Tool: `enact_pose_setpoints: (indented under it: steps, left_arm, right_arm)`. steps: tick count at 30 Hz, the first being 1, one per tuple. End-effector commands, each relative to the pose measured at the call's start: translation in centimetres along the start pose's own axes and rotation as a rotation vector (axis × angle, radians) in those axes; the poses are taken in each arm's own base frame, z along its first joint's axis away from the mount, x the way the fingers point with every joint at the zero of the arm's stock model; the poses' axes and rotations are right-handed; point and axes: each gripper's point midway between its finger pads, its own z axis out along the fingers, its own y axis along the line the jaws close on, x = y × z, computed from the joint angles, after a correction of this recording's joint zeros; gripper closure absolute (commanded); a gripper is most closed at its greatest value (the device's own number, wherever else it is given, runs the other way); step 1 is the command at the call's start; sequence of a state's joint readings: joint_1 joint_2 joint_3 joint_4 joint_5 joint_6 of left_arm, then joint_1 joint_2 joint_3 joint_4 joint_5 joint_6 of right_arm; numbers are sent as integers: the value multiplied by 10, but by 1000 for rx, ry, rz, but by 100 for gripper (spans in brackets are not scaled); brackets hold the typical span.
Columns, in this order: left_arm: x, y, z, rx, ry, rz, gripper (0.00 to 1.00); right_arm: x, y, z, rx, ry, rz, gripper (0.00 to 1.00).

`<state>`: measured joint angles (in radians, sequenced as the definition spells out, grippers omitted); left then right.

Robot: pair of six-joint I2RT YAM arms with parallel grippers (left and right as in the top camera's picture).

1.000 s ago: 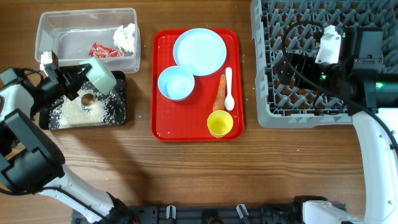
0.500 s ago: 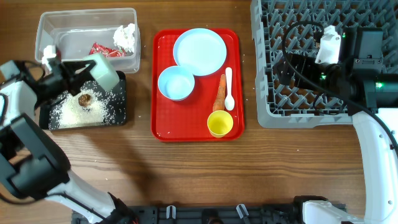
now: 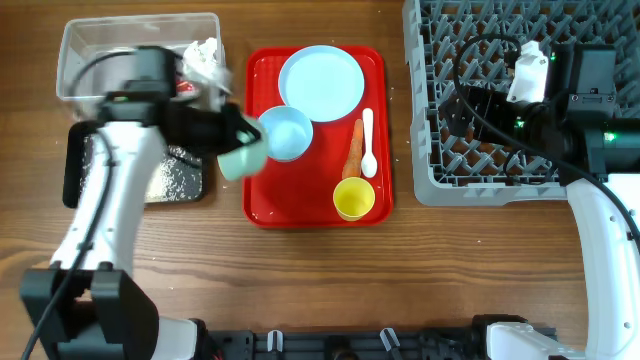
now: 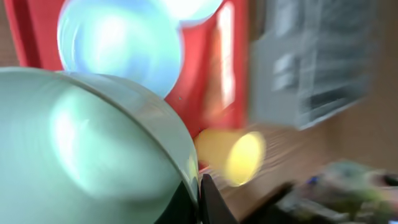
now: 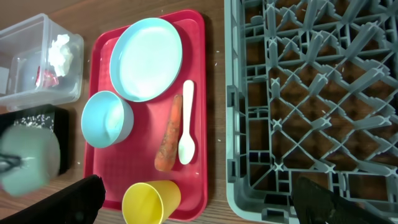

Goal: Sort waste into correct bins and load items into the dishwasher rack
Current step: 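Return the green bowl to the red tray with the left gripper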

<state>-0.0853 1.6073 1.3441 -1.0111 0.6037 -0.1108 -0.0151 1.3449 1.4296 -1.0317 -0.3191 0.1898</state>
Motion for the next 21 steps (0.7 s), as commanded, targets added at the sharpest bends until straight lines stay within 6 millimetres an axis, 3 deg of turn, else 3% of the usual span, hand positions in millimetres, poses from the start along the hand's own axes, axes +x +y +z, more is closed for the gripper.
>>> enact_pose_setpoints:
  steps: [1,6,14,21]
  left_arm:
    - [17,16,25,-288,45,114,96]
    - [37,-5,61,-310,84,252,96]
    - [46,1,99,-358,113,263,96]
    - [63,-3,116,-363,176,288,96]
  right_arm:
    - [-7,-2,0,11,-16,-8,0]
    - [-10,-1,0,9,-27,-11,0]
    - [-10,-1,0,9,-29,-13,0]
    - [-11,-1,0,9,-29,-13,0]
